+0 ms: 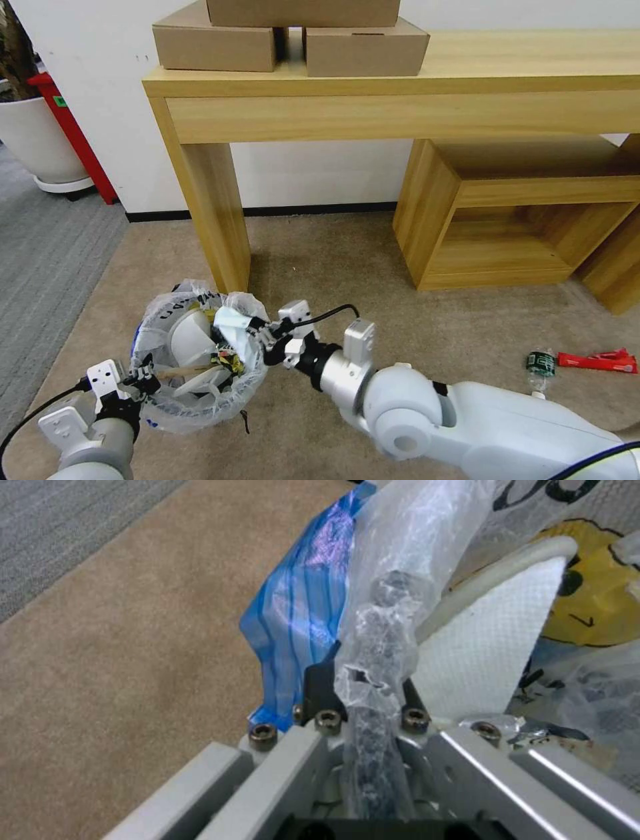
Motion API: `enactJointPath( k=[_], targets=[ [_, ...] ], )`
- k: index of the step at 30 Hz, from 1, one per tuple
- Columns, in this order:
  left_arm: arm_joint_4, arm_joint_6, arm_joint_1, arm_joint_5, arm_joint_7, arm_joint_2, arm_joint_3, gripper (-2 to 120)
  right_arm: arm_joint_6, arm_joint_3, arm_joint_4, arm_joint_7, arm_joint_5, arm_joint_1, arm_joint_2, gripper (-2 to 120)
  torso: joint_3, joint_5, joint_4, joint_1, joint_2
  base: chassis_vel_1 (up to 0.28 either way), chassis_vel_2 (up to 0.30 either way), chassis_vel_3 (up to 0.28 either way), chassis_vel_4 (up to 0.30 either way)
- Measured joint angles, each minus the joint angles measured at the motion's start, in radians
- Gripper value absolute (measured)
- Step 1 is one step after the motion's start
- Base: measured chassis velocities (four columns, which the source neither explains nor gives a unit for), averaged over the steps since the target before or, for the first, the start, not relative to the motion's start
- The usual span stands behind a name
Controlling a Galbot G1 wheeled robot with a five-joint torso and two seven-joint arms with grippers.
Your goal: Pick up the trash bin and place the garbage on the floor into it.
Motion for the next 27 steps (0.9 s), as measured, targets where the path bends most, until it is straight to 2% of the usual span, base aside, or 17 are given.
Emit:
enactJointPath(
  k=[8,11,14,15,18,19,26,27],
  targets=[
    [-0.001,0.0,0.002,0.001,0.001,-0.002,0.001,0,-0.001,-0.017,-0.041,0.011,-0.02,0.009,0.03,0,0.0,0.0,0.0,0.0,0.0,0.0,0.0,0.0,0.0],
    [-0.001,0.0,0.002,0.001,0.001,-0.002,0.001,0,-0.001,-0.018,-0.049,0.012,-0.028,0.012,0.038,3,0.0,0.0,-0.0001,0.0,0.0,0.0,0.0,0.0,0.0],
    [-0.001,0.0,0.003,0.002,0.002,-0.003,0.001,0,-0.001,-0.02,-0.057,0.012,-0.034,0.013,0.046,18,0.0,0.0001,0.0,0.0,0.0,0.0,0.0,0.0,0.0],
    [-0.001,0.0,0.003,0.002,0.002,-0.003,0.001,0,-0.001,-0.02,-0.057,0.012,-0.034,0.013,0.046,18,0.0,0.0001,0.0,0.0,0.0,0.0,0.0,0.0,0.0],
    [-0.001,-0.001,0.004,0.003,0.002,-0.004,0.001,0,-0.001,-0.02,-0.061,0.012,-0.041,0.013,0.052,35,0.0,0.0001,0.0,0.0,0.0,0.0,0.0,0.0,0.0],
    [-0.001,-0.001,0.004,0.003,0.002,-0.004,0.001,0,-0.001,-0.02,-0.061,0.012,-0.041,0.013,0.052,35,0.0,0.0001,0.0,0.0,0.0,0.0,0.0,0.0,0.0],
    [0.0,-0.001,0.005,0.003,0.003,-0.003,0.0,0,-0.001,-0.014,-0.057,0.015,-0.038,0.016,0.056,62,0.0,0.0001,0.0,0.0,0.0,0.0,0.0,0.0,0.0],
    [0.0,-0.001,0.005,0.003,0.003,-0.003,0.0,0,-0.001,-0.014,-0.057,0.015,-0.038,0.016,0.056,62,0.0,0.0001,0.0,0.0,0.0,0.0,0.0,0.0,0.0]
  ],
)
